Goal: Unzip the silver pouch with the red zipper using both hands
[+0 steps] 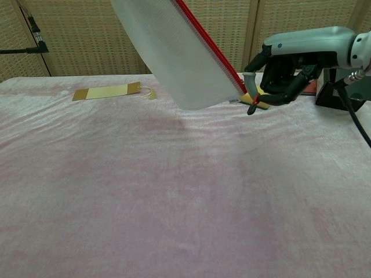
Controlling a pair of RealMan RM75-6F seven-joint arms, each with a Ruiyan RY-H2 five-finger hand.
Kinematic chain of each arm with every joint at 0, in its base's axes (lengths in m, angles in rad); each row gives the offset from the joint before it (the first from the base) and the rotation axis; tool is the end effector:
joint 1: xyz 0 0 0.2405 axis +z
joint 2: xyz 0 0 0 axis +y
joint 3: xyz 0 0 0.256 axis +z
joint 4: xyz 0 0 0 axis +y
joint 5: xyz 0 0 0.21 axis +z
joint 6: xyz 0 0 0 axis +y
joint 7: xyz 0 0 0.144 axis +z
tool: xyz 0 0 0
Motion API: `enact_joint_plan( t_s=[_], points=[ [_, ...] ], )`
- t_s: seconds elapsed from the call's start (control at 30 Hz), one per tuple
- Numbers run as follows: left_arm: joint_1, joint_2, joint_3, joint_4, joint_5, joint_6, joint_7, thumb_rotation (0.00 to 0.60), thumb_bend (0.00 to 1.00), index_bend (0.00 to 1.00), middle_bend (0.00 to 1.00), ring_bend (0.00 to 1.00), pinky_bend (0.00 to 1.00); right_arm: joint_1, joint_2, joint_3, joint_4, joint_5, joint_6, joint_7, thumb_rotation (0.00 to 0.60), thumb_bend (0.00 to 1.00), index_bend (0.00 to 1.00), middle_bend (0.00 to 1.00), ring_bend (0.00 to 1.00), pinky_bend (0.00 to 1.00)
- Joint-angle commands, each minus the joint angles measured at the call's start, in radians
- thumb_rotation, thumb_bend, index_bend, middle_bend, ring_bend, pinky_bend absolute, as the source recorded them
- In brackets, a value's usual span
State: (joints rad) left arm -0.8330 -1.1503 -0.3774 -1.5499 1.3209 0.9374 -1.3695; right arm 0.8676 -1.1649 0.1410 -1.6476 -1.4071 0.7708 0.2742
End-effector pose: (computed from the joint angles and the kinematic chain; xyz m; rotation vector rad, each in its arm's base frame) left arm -0.0847 0.4100 0.1471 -1.2076 -2.0444 -2.0423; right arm -0.1149 -0.3552 0.0660 2.1030 -1.1178 1.0790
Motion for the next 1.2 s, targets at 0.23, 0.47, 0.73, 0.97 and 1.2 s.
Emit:
enact_joint_plan(
  t_s=[0.23, 0.47, 0.73, 0.97, 1.2],
  points=[
    [0.023, 0.001, -0.007, 0.024, 0.011, 0.005, -0.034, 0.6, 0.85, 0.91, 1.0, 0.93, 1.0, -0.004, -0.006, -0.005, 0.01, -0.009, -0.003, 0.01, 0.6, 0.67, 0.79, 0.95, 0.94, 1.0],
    [0.035, 0.002, -0.01, 0.04, 0.019, 0.004, -0.063, 0.6, 0.85, 0.91, 1.0, 0.93, 1.0, -0.007, -0.003, -0.004, 0.007, -0.005, -0.004, 0.003, 0.6, 0.67, 0.79, 0.95, 0.94, 1.0],
    [0.028, 0.012, 0.027, 0.062, 0.087, -0.026, -0.046, 0.6, 0.31, 0.43, 1.0, 0.92, 1.0, -0.019, -0.012, 0.006, 0.02, 0.007, 0.028, -0.023, 0.6, 0.35, 0.35, 0.95, 0.94, 1.0],
    [0.051, 0.01, 0.055, 0.068, 0.116, 0.033, 0.06, 0.6, 0.0, 0.0, 0.99, 0.91, 1.0, -0.037, -0.006, 0.016, 0.031, 0.014, 0.072, -0.081, 0.6, 0.0, 0.0, 0.94, 0.94, 1.0],
    [0.109, 0.078, 0.081, 0.04, 0.134, 0.101, 0.187, 0.584, 0.0, 0.0, 0.97, 0.9, 1.0, -0.084, 0.058, -0.001, 0.028, -0.045, 0.151, -0.112, 0.6, 0.0, 0.0, 0.94, 0.94, 1.0]
  ],
)
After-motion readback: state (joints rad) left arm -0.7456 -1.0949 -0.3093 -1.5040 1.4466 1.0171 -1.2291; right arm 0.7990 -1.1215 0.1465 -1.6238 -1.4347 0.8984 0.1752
